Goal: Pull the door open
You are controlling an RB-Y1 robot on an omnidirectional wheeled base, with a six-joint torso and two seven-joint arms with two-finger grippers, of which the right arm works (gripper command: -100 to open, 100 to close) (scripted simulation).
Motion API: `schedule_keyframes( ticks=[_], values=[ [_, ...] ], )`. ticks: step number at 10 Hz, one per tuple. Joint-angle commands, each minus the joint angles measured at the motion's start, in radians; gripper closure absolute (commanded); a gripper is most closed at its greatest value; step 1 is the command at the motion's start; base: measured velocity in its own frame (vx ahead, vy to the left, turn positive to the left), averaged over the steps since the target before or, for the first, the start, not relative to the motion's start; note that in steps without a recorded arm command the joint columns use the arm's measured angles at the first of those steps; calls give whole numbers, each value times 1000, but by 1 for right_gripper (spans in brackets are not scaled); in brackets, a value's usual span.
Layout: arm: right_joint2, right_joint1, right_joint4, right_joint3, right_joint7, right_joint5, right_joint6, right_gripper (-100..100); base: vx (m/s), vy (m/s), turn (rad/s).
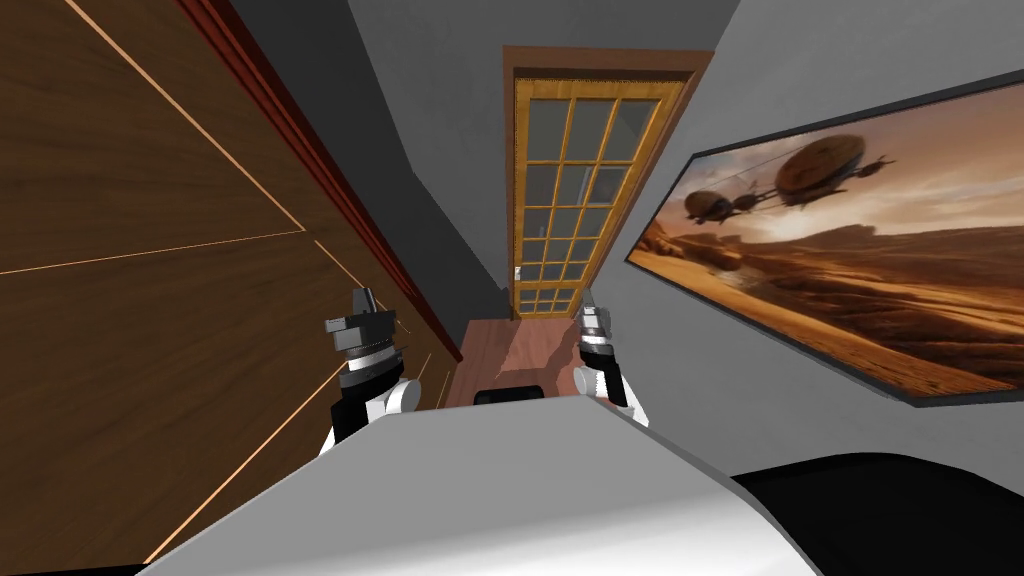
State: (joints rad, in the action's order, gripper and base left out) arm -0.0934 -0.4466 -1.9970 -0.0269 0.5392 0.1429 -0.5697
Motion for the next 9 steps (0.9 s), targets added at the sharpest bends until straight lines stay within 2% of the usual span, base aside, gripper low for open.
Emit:
schedule_keyframes(
  ticks=[1,9],
  values=[
    [-2,6,33,-2,39,6,-11,-100,94,-8,76],
    [-9,33,188,-13,224,39,-49,-100,100,-7,75]
  ],
)
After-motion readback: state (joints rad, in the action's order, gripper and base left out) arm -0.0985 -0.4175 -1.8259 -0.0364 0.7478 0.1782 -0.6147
